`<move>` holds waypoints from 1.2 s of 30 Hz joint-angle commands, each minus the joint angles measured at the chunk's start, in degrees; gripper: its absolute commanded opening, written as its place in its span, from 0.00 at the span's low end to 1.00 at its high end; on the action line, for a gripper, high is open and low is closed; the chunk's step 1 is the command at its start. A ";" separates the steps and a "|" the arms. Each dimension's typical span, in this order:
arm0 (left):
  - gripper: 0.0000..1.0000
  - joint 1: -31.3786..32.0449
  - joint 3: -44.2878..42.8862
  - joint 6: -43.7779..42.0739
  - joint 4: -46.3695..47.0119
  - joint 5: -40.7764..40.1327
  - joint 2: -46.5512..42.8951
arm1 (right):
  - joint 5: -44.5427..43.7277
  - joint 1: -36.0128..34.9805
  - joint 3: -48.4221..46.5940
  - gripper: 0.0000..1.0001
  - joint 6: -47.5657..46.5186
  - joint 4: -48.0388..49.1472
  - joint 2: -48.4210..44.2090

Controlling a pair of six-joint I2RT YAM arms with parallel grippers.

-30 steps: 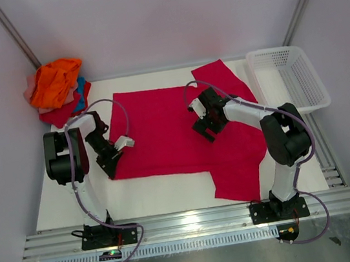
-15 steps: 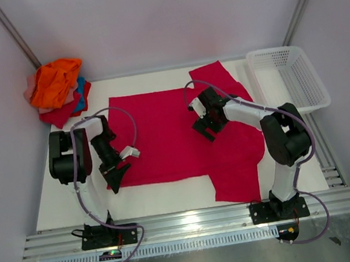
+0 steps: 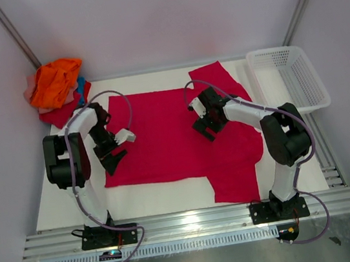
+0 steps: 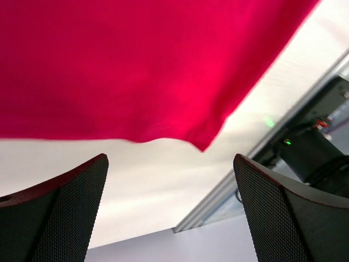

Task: Fold and stack the t-shirts
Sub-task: Flatten out the tshirt

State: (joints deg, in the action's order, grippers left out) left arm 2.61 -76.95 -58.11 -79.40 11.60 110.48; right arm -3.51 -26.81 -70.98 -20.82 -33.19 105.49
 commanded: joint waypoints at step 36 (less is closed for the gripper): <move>0.99 -0.24 -40.11 63.73 47.93 7.93 15.90 | -21.80 11.51 -51.09 0.99 -0.53 7.08 29.84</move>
State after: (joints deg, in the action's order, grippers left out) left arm 2.61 -113.01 0.32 -36.56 21.85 123.33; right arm -22.37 -14.83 -115.02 -18.39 -27.31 132.55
